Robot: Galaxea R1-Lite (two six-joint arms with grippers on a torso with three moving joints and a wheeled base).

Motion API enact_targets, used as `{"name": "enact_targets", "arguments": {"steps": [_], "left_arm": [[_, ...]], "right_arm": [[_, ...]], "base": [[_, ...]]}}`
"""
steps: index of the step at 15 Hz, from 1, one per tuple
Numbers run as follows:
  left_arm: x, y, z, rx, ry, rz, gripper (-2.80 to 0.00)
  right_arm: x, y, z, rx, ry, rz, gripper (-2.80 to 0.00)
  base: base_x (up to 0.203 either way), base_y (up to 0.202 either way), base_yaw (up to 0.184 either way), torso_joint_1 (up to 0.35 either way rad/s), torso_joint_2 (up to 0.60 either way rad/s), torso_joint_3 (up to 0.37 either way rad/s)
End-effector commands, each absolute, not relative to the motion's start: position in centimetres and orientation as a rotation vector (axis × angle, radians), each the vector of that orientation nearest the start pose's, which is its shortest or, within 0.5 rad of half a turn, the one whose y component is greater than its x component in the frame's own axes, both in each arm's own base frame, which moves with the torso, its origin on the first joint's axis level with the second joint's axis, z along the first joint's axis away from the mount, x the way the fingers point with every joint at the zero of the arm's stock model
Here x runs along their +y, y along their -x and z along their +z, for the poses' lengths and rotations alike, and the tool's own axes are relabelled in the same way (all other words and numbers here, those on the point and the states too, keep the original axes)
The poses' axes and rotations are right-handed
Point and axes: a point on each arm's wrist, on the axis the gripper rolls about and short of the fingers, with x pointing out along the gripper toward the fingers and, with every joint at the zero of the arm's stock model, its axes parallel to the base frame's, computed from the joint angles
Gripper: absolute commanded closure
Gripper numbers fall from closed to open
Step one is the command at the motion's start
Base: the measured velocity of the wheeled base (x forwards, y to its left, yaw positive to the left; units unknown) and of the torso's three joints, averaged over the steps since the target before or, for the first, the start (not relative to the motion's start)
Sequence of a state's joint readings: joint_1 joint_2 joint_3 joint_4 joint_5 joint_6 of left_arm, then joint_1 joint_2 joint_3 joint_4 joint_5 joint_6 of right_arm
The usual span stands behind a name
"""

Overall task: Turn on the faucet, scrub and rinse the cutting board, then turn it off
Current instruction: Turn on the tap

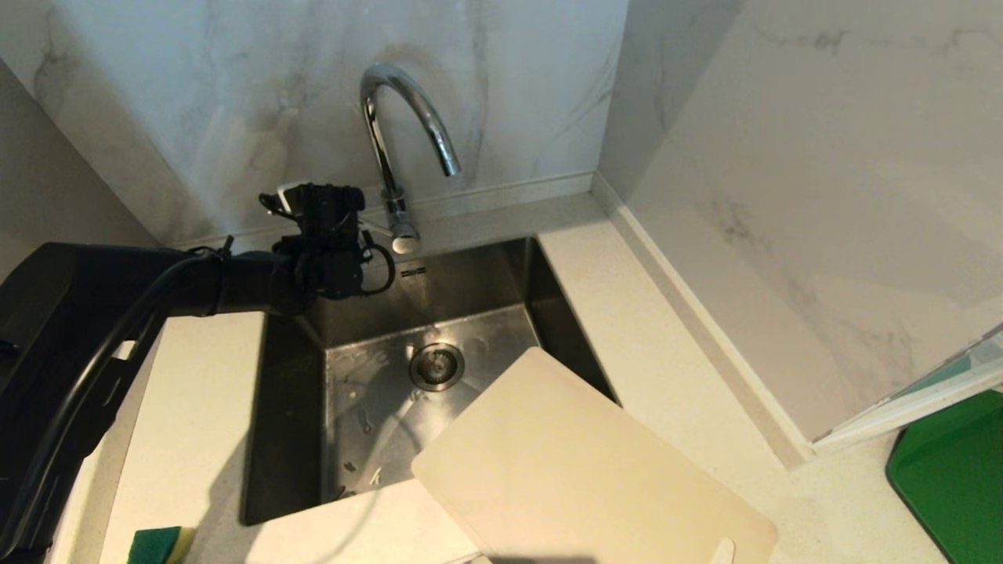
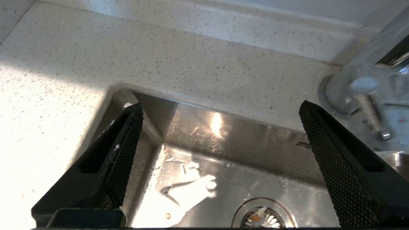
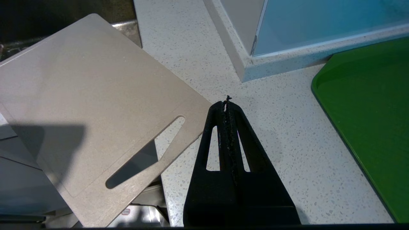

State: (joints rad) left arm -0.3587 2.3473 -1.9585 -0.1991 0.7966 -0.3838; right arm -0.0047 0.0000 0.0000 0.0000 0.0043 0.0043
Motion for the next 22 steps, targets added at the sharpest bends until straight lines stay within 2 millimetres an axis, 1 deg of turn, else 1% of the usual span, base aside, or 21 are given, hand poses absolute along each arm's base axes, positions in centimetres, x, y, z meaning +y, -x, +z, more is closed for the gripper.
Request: {"name": "enact_targets", "arguments": {"steps": [1, 3, 6, 9, 11, 14, 15, 16, 18, 19, 22], "left_arm": [[-16.4, -46.8, 19.5, 0.087, 0.265, 0.457, -2.8], [-17.2, -46.7, 19.2, 0.093, 0.265, 0.443, -2.8], [-17.7, -46.2, 19.7, 0.081, 0.273, 0.44, -2.8], [-17.6, -45.6, 21.1, 0.06, 0.288, 0.436, -2.8], [-18.0, -44.9, 22.1, 0.044, 0.298, 0.425, -2.8], [-19.3, -43.8, 23.3, 0.027, 0.311, 0.391, -2.8], [-19.4, -43.7, 23.5, 0.021, 0.315, 0.387, -2.8], [-19.4, -43.8, 23.4, 0.023, 0.31, 0.391, -2.8], [-19.6, -44.3, 22.4, 0.029, 0.303, 0.396, -2.8], [-19.6, -44.4, 22.2, 0.028, 0.298, 0.404, -2.8], [-19.5, -44.5, 23.0, -0.023, 0.267, 0.395, -2.8]], "right_arm": [[0.0, 2.3, 7.5, 0.001, -0.005, 0.0, 0.0], [0.0, 2.3, 7.5, 0.002, -0.005, 0.0, 0.0], [0.0, 2.3, 7.5, 0.002, -0.005, 0.0, 0.0], [0.0, 2.3, 7.5, 0.002, -0.005, 0.0, 0.0], [0.0, 2.3, 7.5, 0.002, -0.005, 0.0, 0.0], [0.0, 2.3, 7.5, 0.002, -0.005, 0.0, 0.0], [0.0, 2.3, 7.5, 0.002, -0.005, 0.0, 0.0], [0.0, 2.3, 7.5, 0.002, -0.005, 0.0, 0.0], [0.0, 2.3, 7.5, 0.002, -0.005, 0.0, 0.0], [0.0, 2.3, 7.5, 0.002, -0.005, 0.0, 0.0], [0.0, 2.3, 7.5, 0.002, -0.005, 0.0, 0.0]], "base": [[0.0, 0.0, 0.0, 0.0, 0.0, 0.0], [0.0, 0.0, 0.0, 0.0, 0.0, 0.0], [0.0, 0.0, 0.0, 0.0, 0.0, 0.0], [0.0, 0.0, 0.0, 0.0, 0.0, 0.0], [0.0, 0.0, 0.0, 0.0, 0.0, 0.0], [0.0, 0.0, 0.0, 0.0, 0.0, 0.0], [0.0, 0.0, 0.0, 0.0, 0.0, 0.0], [0.0, 0.0, 0.0, 0.0, 0.0, 0.0], [0.0, 0.0, 0.0, 0.0, 0.0, 0.0], [0.0, 0.0, 0.0, 0.0, 0.0, 0.0], [0.0, 0.0, 0.0, 0.0, 0.0, 0.0]]}}
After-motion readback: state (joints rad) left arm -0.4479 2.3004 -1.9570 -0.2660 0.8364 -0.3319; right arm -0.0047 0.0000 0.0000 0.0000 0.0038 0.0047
